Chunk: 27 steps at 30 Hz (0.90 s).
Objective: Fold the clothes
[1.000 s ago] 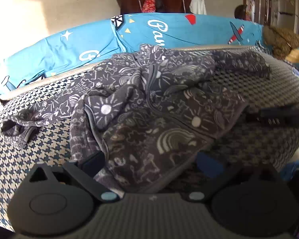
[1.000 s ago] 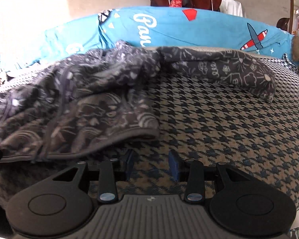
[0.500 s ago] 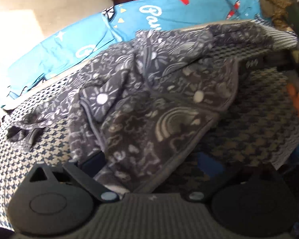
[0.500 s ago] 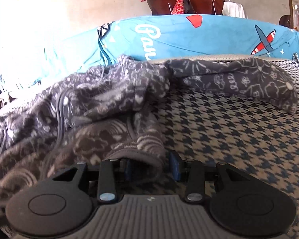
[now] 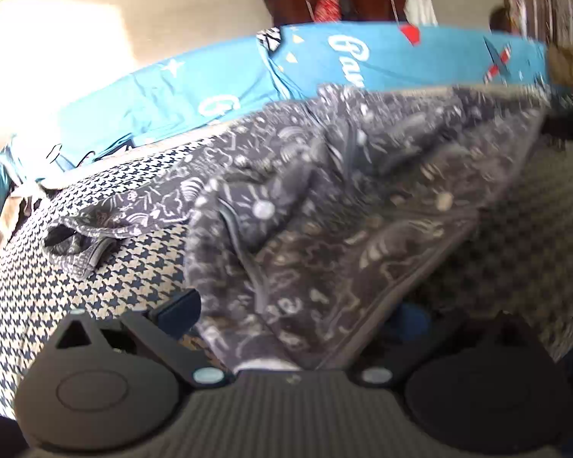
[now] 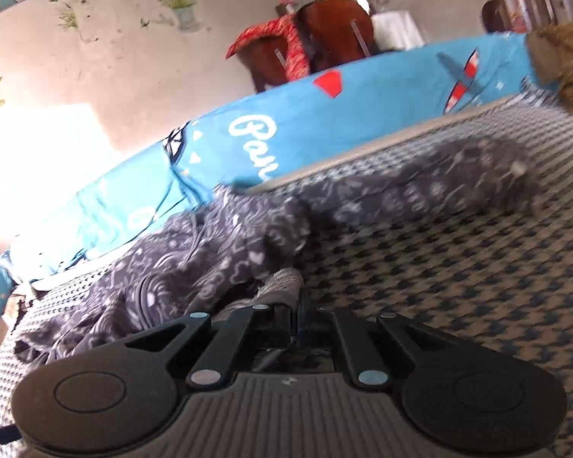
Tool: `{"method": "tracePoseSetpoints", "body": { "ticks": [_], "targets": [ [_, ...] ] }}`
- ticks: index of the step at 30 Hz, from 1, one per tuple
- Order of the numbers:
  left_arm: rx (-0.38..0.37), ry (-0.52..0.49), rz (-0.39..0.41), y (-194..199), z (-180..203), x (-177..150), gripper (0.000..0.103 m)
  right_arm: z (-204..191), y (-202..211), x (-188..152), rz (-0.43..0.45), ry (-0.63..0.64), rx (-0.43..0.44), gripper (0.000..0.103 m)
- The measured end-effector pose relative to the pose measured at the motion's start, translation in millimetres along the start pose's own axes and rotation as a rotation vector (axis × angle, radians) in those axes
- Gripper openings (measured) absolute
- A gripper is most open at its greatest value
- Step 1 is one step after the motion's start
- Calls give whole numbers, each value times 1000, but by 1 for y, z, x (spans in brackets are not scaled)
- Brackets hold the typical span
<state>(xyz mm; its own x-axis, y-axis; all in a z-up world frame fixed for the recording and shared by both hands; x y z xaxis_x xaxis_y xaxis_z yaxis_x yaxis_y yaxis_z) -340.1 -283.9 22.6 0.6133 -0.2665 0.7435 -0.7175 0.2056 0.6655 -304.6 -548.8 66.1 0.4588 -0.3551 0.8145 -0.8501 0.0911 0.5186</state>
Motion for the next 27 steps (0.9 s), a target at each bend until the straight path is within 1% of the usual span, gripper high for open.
{"method": "tracePoseSetpoints", "body": {
  "ticks": [5,9,12,15,18,23,27],
  "targets": [
    [-2,78,49,10,-15,8,103,-2,32,9,63,29,-48,6],
    [-20,109,72,16,-22,12,103,1,52,6,60,32,-72,6],
    [7,108,83,18,-26,13,103,3,68,1,62,48,-95,6],
    [34,123,92,19,-32,14,103,4,82,-5,54,38,-111,6],
    [75,126,90,18,-36,14,103,7,92,-9,56,27,-145,5],
    [109,178,46,9,-45,10,103,14,84,-15,22,22,-163,5],
    [105,187,35,6,-44,8,103,20,77,-22,-2,20,-173,6]
  ]
}}
Point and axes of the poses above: each gripper's, at about its wrist camera, not at the fingertips, and y roughly against the way its jaws point, z to its right, x to its top, the point moved 5 cm from there along -y, roughly the way its jaws point, and after that the axes turned 7 degrees about -x, right-handed, at the moved point
